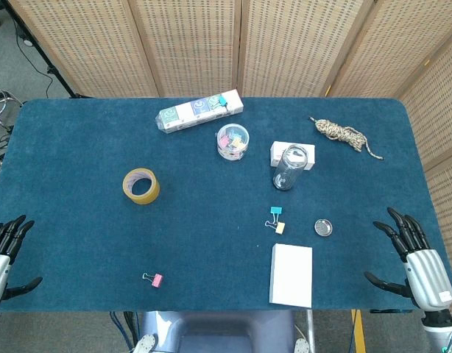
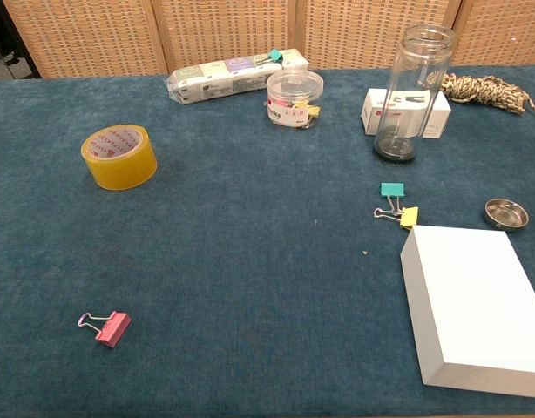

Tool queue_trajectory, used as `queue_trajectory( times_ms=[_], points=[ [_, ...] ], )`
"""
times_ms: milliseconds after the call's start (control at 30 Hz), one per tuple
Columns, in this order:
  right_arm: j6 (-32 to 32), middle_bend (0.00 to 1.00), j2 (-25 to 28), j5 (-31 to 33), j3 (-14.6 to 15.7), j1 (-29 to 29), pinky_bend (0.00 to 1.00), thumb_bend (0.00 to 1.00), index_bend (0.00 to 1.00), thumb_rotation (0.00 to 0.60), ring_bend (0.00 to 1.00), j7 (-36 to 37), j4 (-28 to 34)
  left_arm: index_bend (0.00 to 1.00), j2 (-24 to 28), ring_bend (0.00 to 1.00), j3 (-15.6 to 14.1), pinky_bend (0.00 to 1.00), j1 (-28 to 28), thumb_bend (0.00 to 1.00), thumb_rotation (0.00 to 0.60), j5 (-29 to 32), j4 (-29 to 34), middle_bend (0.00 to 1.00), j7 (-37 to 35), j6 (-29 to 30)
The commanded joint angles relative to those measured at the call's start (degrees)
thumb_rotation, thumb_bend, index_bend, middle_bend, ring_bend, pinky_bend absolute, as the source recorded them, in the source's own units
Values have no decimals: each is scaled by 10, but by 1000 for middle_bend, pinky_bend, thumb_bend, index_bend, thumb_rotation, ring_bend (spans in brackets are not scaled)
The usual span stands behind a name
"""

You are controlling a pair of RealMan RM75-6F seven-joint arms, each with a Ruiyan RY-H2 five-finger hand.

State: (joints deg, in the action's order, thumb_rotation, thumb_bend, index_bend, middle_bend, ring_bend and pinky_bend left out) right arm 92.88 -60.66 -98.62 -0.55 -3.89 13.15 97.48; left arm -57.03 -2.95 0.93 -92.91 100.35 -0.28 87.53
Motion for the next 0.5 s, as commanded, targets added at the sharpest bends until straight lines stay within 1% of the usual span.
queue_trajectory(
  times_ms=[33, 300, 500],
  points=[
    [0, 0, 0, 0, 0, 0, 0, 0, 169, 600, 0, 0, 0, 0, 0, 0, 0, 0, 0, 27, 600, 0, 0, 0, 0, 0],
    [-9, 0, -2, 7, 0, -3, 0, 0, 179, 600, 0, 2, -3, 0, 0, 0, 0, 0, 2, 27, 600, 1, 1, 0, 0, -6],
    [-32, 0, -9, 27, -5, -12, 0, 0, 254, 600, 0, 6, -16, 0, -1, 0, 0, 0, 4, 26, 600, 1, 2, 0, 2, -9]
  ],
)
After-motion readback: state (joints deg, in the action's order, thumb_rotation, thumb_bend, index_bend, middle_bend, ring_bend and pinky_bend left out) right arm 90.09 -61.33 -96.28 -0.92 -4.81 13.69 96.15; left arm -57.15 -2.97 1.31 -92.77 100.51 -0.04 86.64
